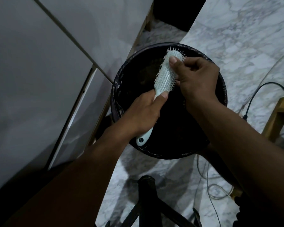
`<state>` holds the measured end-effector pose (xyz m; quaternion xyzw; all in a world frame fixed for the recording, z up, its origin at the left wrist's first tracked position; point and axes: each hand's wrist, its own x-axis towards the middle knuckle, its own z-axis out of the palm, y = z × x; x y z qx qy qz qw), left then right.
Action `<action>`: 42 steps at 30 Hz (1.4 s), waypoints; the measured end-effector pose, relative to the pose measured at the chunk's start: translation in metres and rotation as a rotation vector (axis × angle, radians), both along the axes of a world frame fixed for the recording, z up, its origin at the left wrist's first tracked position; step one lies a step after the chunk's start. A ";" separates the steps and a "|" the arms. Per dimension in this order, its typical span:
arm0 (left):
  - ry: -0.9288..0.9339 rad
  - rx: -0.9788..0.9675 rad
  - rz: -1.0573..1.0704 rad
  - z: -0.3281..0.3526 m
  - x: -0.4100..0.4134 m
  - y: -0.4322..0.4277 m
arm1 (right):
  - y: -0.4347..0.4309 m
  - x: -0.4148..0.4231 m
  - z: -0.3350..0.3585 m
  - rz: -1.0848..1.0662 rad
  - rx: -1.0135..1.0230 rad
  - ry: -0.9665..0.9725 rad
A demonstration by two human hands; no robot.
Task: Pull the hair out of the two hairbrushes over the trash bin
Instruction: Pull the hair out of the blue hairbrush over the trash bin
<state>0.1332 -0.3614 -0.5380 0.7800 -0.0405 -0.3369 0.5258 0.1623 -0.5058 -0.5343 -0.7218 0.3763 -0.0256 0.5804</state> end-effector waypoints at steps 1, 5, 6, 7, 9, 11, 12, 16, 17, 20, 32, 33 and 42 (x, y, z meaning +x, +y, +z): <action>-0.021 0.025 -0.005 0.001 0.000 0.000 | 0.000 -0.001 -0.001 0.004 -0.050 0.004; -0.057 0.079 -0.017 0.002 -0.001 0.000 | 0.000 -0.004 -0.001 0.012 -0.233 0.011; -0.064 0.090 -0.017 0.002 -0.001 0.000 | -0.001 -0.003 -0.001 0.013 -0.259 0.009; -0.072 0.102 -0.018 0.002 -0.001 0.000 | -0.001 -0.003 -0.001 0.014 -0.270 0.010; -0.085 0.129 -0.021 0.002 0.000 0.001 | -0.004 -0.001 -0.004 0.013 -0.264 0.027; -0.096 0.158 -0.022 0.001 0.002 0.002 | -0.005 0.000 -0.006 0.019 -0.228 0.056; -0.104 0.174 -0.023 0.000 0.002 0.003 | -0.005 0.000 -0.006 0.013 -0.175 0.057; -0.115 0.234 -0.021 0.000 0.002 0.004 | -0.001 0.001 -0.002 -0.077 0.189 0.034; -0.107 0.249 -0.014 -0.001 0.003 0.005 | 0.000 0.001 0.000 -0.095 0.255 0.052; -0.100 0.294 0.000 -0.002 0.005 0.008 | -0.002 0.001 0.003 -0.107 0.325 0.128; 0.117 0.040 -0.022 -0.004 0.003 0.009 | -0.009 -0.003 -0.013 0.245 0.190 -0.047; 0.096 0.062 -0.040 -0.003 0.002 0.009 | -0.010 -0.002 -0.013 0.213 0.176 -0.065; 0.008 0.164 -0.140 -0.001 0.000 0.009 | -0.023 -0.004 -0.021 0.083 -0.076 -0.005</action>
